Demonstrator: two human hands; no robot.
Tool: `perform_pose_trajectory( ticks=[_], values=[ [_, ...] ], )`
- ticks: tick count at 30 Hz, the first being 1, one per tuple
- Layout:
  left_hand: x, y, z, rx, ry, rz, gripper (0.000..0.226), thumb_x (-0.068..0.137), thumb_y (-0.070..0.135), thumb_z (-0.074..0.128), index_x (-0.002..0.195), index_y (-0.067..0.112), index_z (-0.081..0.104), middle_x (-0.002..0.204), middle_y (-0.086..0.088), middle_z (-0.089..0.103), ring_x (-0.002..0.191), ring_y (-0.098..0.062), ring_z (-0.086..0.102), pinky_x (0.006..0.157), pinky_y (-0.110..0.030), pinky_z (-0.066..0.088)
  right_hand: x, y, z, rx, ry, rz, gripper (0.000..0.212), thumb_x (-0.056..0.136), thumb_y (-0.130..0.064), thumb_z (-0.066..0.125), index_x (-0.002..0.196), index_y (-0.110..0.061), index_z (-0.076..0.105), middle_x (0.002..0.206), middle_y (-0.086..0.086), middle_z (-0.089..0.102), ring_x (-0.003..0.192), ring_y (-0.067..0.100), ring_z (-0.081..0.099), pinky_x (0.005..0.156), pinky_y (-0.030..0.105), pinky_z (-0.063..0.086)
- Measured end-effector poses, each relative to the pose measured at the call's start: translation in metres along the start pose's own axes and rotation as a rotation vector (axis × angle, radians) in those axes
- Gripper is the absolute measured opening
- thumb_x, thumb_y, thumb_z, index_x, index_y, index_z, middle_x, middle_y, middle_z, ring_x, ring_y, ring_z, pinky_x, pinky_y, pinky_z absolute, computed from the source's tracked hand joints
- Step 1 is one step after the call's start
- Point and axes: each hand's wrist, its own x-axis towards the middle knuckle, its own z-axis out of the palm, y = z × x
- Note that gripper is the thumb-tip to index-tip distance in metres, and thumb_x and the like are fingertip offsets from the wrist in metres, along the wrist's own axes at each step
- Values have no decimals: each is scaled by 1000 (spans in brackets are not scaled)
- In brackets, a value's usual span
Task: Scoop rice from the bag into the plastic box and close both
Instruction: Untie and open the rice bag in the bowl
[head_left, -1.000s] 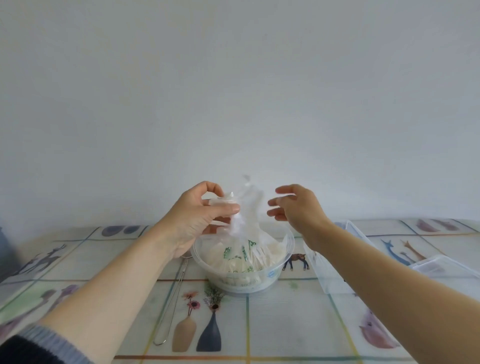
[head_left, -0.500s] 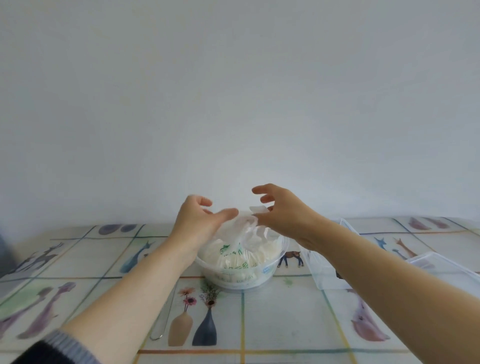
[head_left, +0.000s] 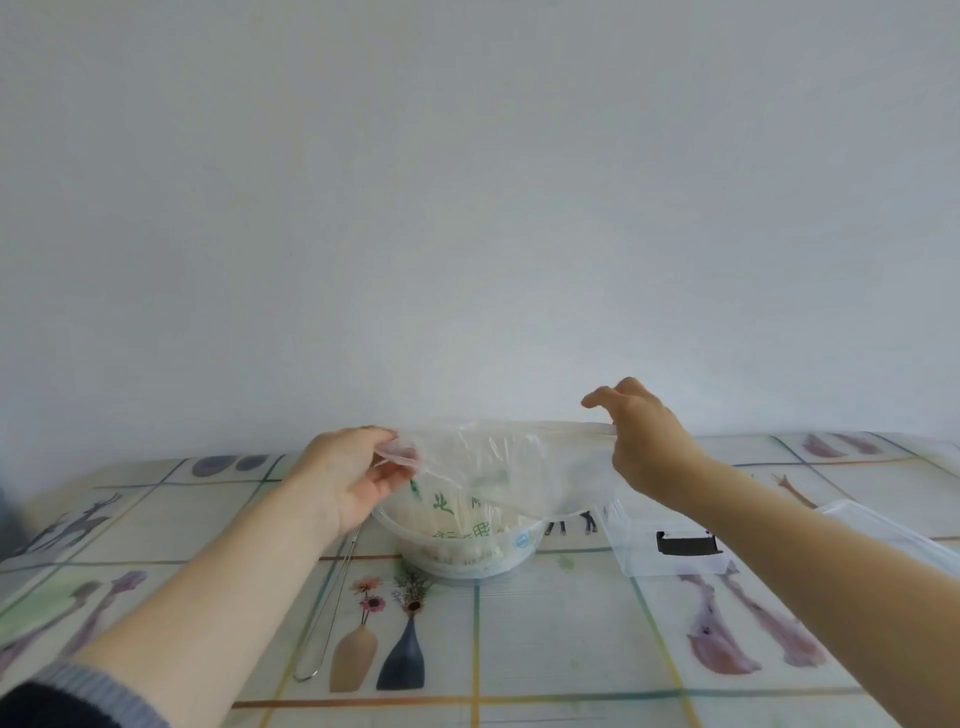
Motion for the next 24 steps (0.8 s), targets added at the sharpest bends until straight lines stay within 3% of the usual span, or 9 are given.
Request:
perform_pose_trajectory(
  ticks=[4, 6, 8, 12, 15, 17, 20, 22, 24],
  values=[
    [-1, -14, 14, 169, 28, 61, 22, 85, 23, 74, 88, 6, 59, 43, -2, 45, 38, -15, 40, 41, -23, 38, -11, -35, 0, 71, 194, -305, 60, 72, 14, 53, 127, -11, 58, 121, 9, 57, 114, 27, 48, 96, 39, 43],
    [-6, -14, 23, 247, 8, 123, 34, 86, 40, 69, 79, 9, 57, 38, 0, 39, 29, -13, 33, 37, -20, 31, -19, -59, -4, 152, 282, -562, 43, 72, 11, 55, 110, -6, 67, 104, 9, 67, 99, 26, 58, 85, 39, 46],
    [-11, -13, 27, 324, 2, 164, 47, 91, 53, 55, 70, 11, 54, 36, 1, 42, 27, -13, 35, 40, -21, 31, -24, -75, -2, 202, 168, -713, 32, 82, 0, 50, 106, -9, 68, 94, 5, 71, 88, 22, 63, 77, 36, 49],
    [-13, -3, 15, 252, 108, 299, 42, 98, 42, 45, 63, 18, 43, 54, 4, 40, 35, -11, 34, 35, -21, 32, -13, -70, 9, 126, -129, -393, 38, 100, -45, 34, 120, -25, 58, 76, -2, 65, 84, 24, 63, 75, 38, 49],
    [-8, -1, -5, 227, 174, 359, 46, 99, 37, 43, 57, 17, 39, 45, 5, 38, 28, -9, 35, 32, -16, 33, -5, -49, 17, -52, -113, -240, 78, 79, -73, 50, 143, -32, 29, 73, -9, 55, 78, 18, 60, 62, 33, 45],
    [-10, -5, -10, 267, 90, 371, 46, 98, 43, 44, 60, 17, 46, 44, 6, 44, 30, -9, 40, 37, -19, 36, -5, -42, 23, -10, -156, -285, 108, 62, -75, 64, 146, -37, 8, 87, -12, 53, 66, 2, 52, 59, 28, 42],
    [-11, -4, -26, 192, -62, 275, 41, 82, 55, 51, 83, 16, 63, 59, -1, 63, 46, -15, 58, 50, -29, 46, -4, -41, 34, 46, -233, -340, 127, 52, -69, 73, 144, -49, -14, 117, -4, 50, 71, 7, 54, 71, 32, 51],
    [-6, -7, -43, 250, 5, 244, 50, 78, 55, 49, 92, 10, 64, 70, -9, 61, 54, -22, 57, 53, -32, 47, -4, -37, 37, 59, -227, -358, 129, 54, -64, 75, 142, -53, -19, 128, -2, 47, 84, 10, 51, 78, 31, 50],
    [1, -23, -62, 592, 170, 242, 42, 84, 49, 50, 79, 9, 61, 63, -4, 52, 50, -19, 48, 50, -28, 39, -6, -34, 38, 69, -208, -374, 124, 59, -62, 76, 144, -53, -14, 132, -5, 46, 84, 5, 48, 78, 28, 47]
  ],
)
